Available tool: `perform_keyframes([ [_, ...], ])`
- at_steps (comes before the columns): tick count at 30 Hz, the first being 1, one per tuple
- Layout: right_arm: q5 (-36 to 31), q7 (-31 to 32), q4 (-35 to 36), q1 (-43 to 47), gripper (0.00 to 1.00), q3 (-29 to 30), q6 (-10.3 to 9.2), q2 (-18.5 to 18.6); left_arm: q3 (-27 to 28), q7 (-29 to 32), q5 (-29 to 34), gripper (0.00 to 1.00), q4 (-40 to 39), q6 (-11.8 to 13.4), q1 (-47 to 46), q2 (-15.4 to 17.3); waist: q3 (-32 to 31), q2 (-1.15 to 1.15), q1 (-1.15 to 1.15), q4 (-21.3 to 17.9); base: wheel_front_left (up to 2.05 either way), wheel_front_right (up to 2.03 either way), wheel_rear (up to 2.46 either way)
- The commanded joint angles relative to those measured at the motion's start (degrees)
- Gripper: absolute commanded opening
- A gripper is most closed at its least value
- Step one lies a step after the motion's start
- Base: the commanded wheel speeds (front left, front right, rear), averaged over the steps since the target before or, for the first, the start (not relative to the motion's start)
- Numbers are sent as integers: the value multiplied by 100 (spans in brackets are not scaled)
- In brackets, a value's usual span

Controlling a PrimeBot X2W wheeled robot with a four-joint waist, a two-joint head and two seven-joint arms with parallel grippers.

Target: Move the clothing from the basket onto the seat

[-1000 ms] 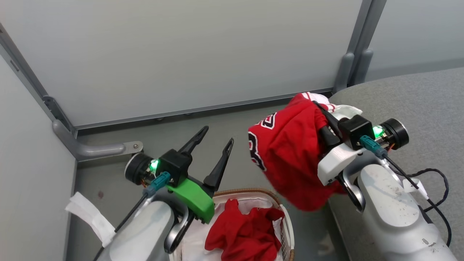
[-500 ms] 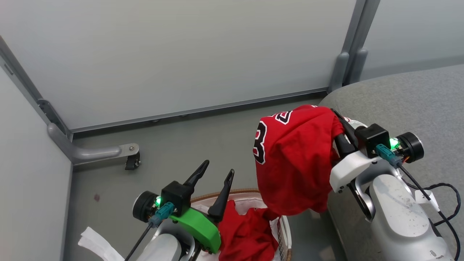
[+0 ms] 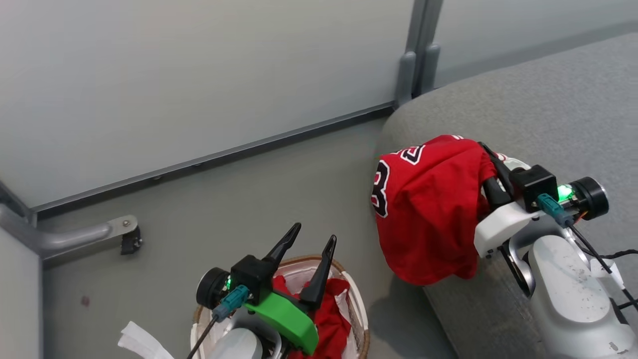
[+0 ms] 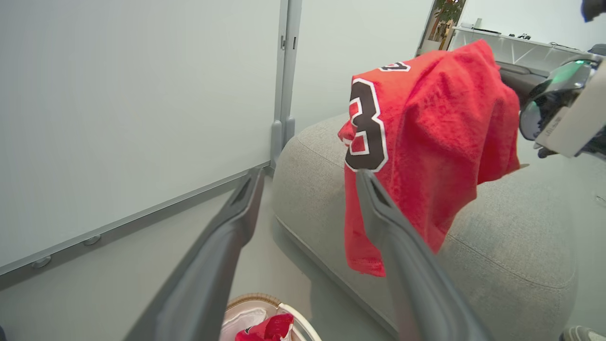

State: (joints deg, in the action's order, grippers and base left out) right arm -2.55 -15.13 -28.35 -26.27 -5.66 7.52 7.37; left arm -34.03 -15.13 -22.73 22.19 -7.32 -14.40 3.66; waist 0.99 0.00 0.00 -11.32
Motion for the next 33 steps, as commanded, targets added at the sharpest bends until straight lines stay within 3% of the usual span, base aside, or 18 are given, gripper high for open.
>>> perform_keyframes([
  [1,-18,-4,43,47,0,60,-6,32,-12,-3,40,100,-38,-27,-85,3,252,0,0,-480,0,0,0],
  [9,0,-4,197,-20,0,437,-6,7,-137,-3,166,100,-65,-27,-405,87,820,0,0,-964,0,0,0],
  [17,-12,-4,359,-522,0,947,-7,61,-287,-3,268,100,-124,-27,-859,261,1639,0,0,-746,0,0,0],
  [22,5,-4,298,-1271,0,1218,-7,360,-266,-3,371,100,-217,-24,-1161,424,2236,0,0,-454,0,0,0],
  [33,-53,-3,-440,-3051,0,1914,-7,1487,-227,-3,642,100,-503,-24,-1802,616,3579,0,0,212,0,0,0],
])
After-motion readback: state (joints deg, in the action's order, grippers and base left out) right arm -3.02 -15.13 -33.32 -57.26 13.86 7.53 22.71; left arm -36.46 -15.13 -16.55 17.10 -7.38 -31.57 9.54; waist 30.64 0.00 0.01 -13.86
